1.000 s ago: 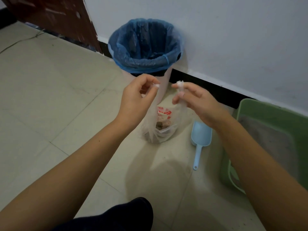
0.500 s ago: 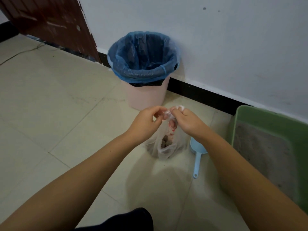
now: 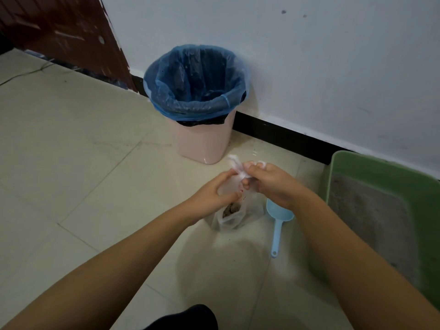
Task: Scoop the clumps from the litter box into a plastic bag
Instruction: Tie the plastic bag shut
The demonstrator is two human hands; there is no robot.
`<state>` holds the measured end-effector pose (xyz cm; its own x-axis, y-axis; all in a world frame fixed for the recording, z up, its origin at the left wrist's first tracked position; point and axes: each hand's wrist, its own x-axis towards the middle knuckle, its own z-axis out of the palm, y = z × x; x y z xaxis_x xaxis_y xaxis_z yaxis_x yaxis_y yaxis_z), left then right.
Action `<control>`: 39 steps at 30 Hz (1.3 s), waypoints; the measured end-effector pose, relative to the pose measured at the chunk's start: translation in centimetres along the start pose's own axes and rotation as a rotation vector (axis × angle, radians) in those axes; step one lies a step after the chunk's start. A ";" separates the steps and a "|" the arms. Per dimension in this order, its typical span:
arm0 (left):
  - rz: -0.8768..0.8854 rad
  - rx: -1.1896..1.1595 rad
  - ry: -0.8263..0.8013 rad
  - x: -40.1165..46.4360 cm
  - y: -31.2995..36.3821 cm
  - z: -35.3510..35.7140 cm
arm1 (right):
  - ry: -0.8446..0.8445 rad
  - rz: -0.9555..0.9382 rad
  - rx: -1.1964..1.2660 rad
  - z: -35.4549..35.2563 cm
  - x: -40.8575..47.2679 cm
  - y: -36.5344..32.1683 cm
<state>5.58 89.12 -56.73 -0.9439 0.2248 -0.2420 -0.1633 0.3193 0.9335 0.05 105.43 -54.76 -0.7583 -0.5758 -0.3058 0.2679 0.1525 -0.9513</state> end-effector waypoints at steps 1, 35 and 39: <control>0.005 0.003 -0.011 0.1 -0.3 0.3 | -0.045 0.014 0.032 -0.3 -0.1 0.1; -0.737 -1.045 0.647 2.0 -7.0 -2.7 | 0.478 0.302 -0.022 -4.3 0.1 7.8; -0.795 -1.121 0.772 2.0 -9.3 -4.2 | 0.586 0.420 0.346 -6.3 -0.3 9.5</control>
<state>3.99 82.69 -64.80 -0.3720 -0.2786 -0.8854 -0.4592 -0.7738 0.4364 -0.87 112.11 -63.98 -0.7163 0.0053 -0.6977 0.6967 -0.0504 -0.7156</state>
